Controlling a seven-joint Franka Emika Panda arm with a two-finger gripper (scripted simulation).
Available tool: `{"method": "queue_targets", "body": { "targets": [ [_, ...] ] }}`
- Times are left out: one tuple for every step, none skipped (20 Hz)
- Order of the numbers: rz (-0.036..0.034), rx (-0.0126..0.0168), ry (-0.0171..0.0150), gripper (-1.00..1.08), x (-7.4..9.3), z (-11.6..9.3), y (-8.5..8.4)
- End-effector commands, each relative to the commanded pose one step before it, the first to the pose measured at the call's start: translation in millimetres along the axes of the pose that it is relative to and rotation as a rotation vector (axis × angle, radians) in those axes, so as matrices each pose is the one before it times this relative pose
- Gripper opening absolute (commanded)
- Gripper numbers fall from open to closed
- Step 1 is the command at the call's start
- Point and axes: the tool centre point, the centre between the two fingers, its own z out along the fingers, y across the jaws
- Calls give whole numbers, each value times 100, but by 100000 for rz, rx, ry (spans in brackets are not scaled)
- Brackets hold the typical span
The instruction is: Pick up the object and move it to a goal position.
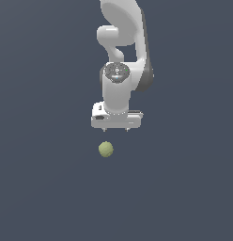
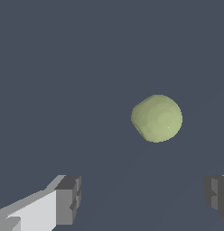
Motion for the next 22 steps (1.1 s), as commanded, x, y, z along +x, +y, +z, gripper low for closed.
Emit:
{"method": "queue_targets", "body": {
  "targets": [
    [0,0,0,100,0,0,1],
    [-125,-15,56,100,17,-21,-19],
    [-376,-42,170,100,48,-65,-61],
    [-615,-71,281,100,80,-107,-100],
    [-861,-102,398,100,114,-153,-141],
    [-1124,-138,531,100,152,-207,-191],
    [-1236,-160,603,100,172,-241,-219],
    [-1039,-145,532,100,150,-219,-198],
    [-826,-125,451,100,126,-192,-172],
    [-611,-104,368,100,99,-165,-147],
    [-383,-79,275,100,71,-132,-116],
    [-151,-52,178,100,38,-98,-88],
    [93,-10,28,100,0,-30,-28],
    [106,15,-53,100,-17,20,17],
    [20,19,-63,100,-14,39,42],
    [-117,23,-70,100,0,59,45],
    [-247,13,-32,100,9,52,52],
    [-378,11,-20,100,20,60,58],
    [-512,9,-9,100,30,68,61],
    [-637,8,1,100,39,77,69],
    [-747,9,7,100,46,88,84],
    [-857,11,6,100,51,101,94]
  ]
}}
